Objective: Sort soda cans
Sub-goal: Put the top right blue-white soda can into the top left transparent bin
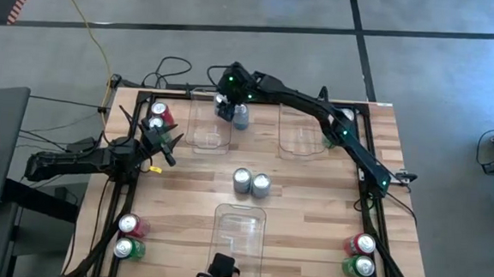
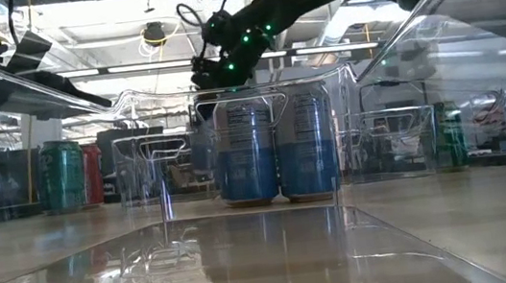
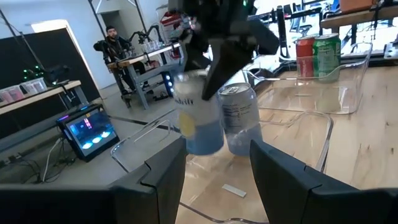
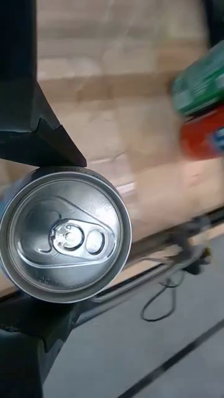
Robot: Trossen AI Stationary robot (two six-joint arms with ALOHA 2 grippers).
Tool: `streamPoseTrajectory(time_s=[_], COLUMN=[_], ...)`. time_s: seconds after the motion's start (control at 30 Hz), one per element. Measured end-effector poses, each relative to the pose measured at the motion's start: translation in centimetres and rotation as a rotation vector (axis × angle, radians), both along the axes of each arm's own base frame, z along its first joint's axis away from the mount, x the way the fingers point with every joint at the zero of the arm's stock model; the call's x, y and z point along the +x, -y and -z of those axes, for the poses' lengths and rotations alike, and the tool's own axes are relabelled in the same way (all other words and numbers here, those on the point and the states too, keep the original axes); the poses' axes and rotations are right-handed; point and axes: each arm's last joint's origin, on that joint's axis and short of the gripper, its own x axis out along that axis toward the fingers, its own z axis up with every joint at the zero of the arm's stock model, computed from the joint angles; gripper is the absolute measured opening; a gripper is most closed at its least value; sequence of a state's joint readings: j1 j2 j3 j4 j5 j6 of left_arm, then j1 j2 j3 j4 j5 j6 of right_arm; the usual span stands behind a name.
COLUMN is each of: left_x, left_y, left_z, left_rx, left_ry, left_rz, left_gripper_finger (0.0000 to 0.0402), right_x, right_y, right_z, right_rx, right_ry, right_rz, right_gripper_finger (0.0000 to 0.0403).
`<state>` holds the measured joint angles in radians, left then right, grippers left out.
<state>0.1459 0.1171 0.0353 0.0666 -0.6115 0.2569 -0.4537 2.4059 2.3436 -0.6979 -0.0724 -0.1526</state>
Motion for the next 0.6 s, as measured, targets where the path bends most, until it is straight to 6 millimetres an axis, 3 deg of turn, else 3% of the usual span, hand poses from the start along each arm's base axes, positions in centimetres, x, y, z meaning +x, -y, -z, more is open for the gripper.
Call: streamPoseTrajectory(time_s=[0.4, 0.6], left_x=[0.00, 0.00], left_y=[0.00, 0.00], left_z=[0.00, 0.00], left_rx=[0.002, 0.002], left_ry=[-0.002, -0.002], left_rz=[0.000, 0.000], left_gripper_finger=[0.0176, 0.0176], right_x=[-0.10, 0.06], right_y=[0.10, -0.22], right_z=[0.66, 0.65], right_rx=[0.053, 0.048], right_ry=[-0.010, -0.011], right_rz=[-0.005, -0.015], right_gripper_finger=[0.0279, 0.0321])
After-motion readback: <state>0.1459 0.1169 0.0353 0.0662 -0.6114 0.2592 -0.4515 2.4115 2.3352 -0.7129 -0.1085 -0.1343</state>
